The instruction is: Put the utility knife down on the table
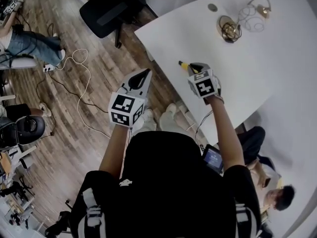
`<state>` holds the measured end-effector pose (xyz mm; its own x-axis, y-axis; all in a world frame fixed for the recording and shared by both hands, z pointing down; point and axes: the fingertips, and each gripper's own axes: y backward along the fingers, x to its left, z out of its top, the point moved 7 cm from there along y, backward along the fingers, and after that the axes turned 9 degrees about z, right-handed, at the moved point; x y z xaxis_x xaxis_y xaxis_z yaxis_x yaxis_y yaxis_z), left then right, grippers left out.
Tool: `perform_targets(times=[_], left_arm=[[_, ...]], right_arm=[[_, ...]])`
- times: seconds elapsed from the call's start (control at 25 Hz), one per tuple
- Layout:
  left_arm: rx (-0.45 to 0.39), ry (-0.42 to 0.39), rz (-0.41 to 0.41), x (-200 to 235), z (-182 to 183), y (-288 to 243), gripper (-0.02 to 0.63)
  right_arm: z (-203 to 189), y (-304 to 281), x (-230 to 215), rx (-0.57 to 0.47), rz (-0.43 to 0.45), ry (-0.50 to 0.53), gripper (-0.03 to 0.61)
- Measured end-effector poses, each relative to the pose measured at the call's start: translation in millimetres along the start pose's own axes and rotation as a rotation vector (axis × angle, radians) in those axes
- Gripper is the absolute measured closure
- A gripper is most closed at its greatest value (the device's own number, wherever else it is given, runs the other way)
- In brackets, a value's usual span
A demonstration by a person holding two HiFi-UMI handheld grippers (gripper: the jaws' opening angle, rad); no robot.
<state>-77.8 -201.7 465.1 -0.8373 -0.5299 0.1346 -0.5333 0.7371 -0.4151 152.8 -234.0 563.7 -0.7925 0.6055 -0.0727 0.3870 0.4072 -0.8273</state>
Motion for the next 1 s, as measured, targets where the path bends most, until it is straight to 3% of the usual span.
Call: perform_targets(times=[0.4, 0.68, 1.0], left_arm=[[-0.076, -0.069, -0.009, -2, 31, 14, 0.594], [-0.128, -0.106, -0.004, -7, 51, 29, 0.594], [-0.192, -0.144, 0.008, -10, 75, 52, 0.594]], right_arm=[[34, 68, 18, -0.289, -0.08, -0.111, 0.543], [59, 119, 36, -0.462, -0.104, -0.074, 0.544], [78, 173, 53, -0.614, -0.192, -0.016, 0.543]])
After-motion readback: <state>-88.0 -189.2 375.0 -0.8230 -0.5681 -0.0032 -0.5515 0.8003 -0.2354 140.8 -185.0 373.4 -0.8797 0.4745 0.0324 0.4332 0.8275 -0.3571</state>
